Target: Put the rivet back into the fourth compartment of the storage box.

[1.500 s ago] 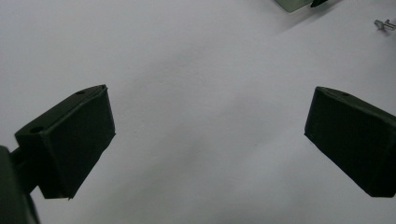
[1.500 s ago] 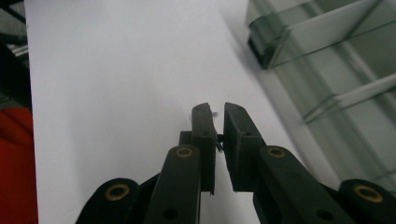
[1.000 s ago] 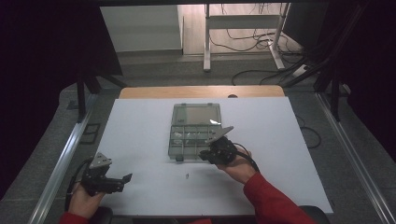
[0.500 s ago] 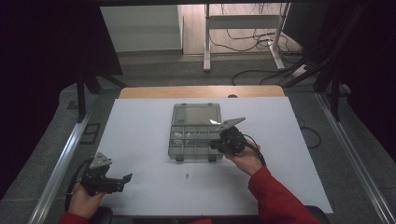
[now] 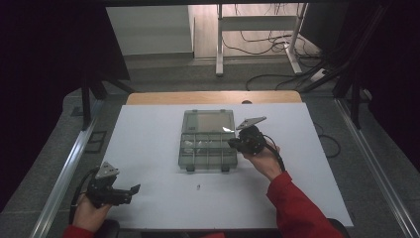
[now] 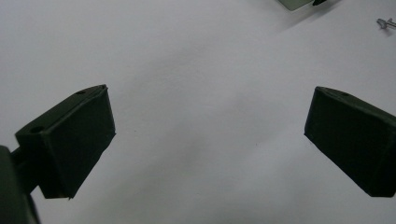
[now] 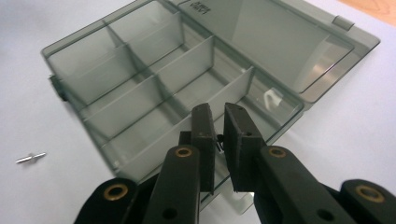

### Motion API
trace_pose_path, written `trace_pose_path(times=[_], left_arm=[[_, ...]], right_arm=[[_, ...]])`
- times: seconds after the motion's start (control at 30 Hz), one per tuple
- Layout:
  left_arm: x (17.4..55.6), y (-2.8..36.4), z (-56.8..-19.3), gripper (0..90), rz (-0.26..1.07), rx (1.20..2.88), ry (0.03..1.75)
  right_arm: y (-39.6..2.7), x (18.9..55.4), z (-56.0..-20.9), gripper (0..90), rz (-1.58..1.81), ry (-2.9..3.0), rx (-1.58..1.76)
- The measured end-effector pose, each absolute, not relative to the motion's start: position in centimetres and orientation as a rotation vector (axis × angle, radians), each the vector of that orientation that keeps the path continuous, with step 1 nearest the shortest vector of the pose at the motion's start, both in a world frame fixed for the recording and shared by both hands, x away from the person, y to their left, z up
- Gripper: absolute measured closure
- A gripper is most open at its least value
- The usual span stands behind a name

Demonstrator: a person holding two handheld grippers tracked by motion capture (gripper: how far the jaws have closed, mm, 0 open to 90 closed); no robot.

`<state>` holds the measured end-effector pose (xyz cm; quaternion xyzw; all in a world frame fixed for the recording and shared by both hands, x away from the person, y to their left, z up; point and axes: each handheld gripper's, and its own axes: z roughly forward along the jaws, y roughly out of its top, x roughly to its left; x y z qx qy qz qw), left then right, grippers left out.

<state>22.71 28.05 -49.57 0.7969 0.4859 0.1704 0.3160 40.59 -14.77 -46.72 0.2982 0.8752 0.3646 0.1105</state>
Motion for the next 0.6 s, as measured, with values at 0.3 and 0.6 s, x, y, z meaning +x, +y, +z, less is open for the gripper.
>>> trace_pose_path(times=[0.3,0.6], left_arm=[[22.7,28.1,-49.6,2.1,0.449,2.099,1.280],[22.7,28.0,-49.6,2.2,0.450,2.100,1.280]], right_arm=[[-14.6,41.9,-47.3,82.0,1.052,2.570,0.894],[-14.6,42.3,-47.5,74.9,1.045,2.544,0.914]])
